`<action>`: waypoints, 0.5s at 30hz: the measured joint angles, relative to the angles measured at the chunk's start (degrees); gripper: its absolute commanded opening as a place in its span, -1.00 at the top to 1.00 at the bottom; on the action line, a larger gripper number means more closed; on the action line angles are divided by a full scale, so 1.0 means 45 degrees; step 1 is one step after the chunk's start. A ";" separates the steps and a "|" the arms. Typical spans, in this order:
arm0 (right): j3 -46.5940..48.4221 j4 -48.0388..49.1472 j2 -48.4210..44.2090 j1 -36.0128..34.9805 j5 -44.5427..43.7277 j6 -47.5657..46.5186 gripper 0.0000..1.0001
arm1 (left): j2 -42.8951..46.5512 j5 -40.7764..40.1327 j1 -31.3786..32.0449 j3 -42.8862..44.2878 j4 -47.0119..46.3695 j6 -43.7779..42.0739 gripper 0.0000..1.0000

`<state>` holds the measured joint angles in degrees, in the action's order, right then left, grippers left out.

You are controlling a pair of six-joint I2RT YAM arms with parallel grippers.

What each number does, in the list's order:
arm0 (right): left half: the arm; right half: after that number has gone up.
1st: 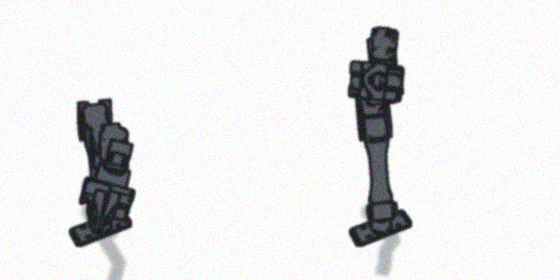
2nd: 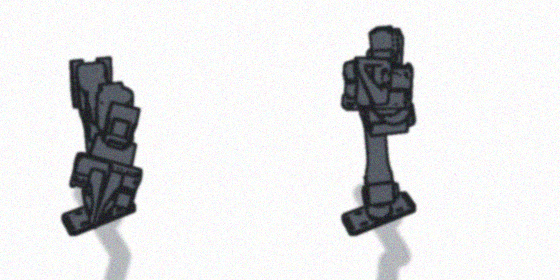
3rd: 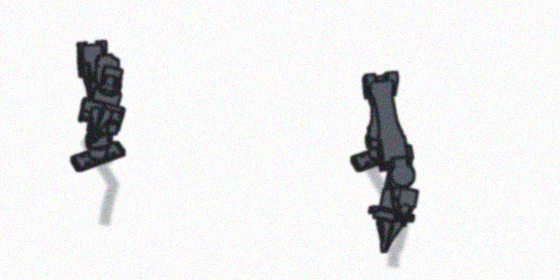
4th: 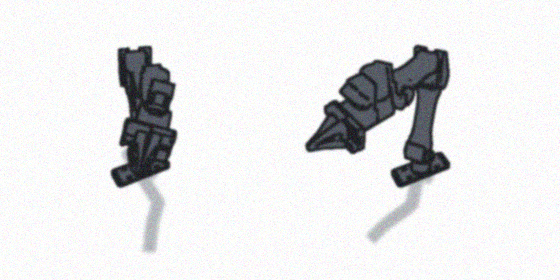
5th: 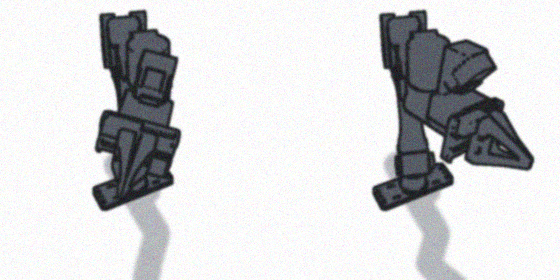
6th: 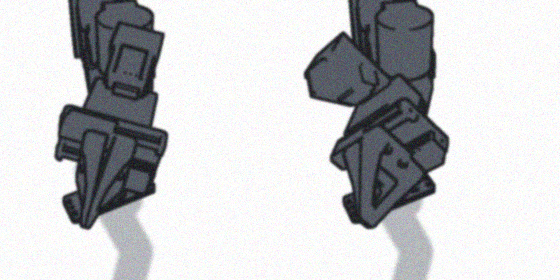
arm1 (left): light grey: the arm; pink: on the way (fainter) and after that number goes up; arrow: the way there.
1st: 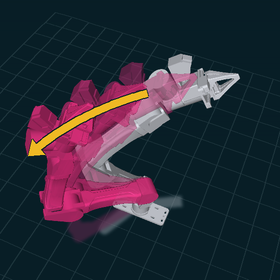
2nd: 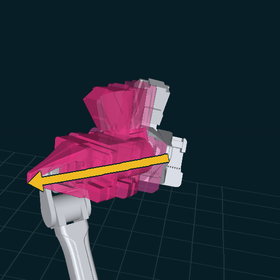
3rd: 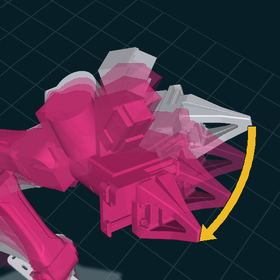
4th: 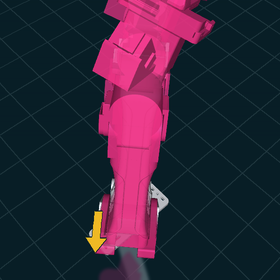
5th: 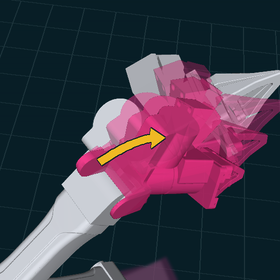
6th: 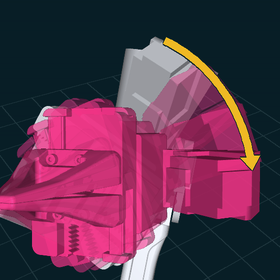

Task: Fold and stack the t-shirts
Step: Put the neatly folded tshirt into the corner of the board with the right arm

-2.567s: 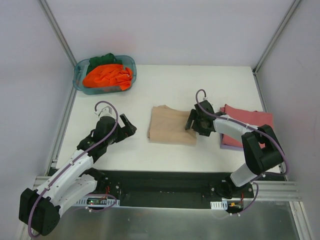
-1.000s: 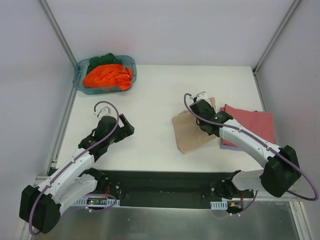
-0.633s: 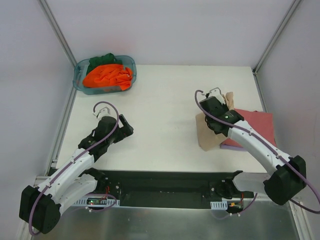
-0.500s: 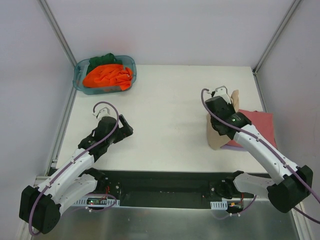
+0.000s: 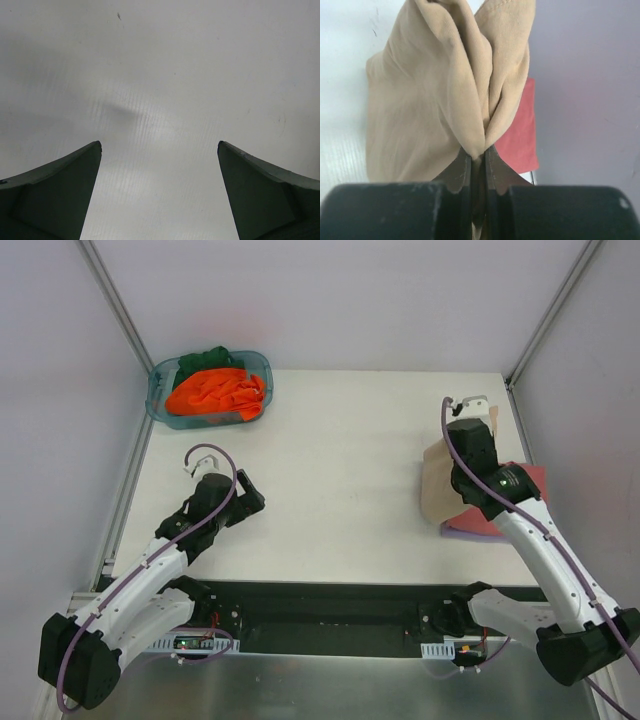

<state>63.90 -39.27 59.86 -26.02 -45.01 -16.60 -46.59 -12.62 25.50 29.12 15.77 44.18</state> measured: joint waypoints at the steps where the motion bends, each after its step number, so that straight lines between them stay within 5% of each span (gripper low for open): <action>1: 0.0204 -0.0058 -0.0029 0.0058 0.0175 0.0029 1.00 | 0.0005 -0.0005 0.0000 0.0000 0.0000 0.0000 -0.98; 15: 0.1729 -0.0369 0.0209 0.1336 0.1112 0.0107 1.00 | 0.0058 -0.0325 -0.0010 0.0000 0.0049 0.0000 -0.98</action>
<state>71.68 -40.93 60.80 -20.01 -40.01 -16.12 -46.33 -14.09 25.45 29.12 15.99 44.18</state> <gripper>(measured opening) 0.069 0.990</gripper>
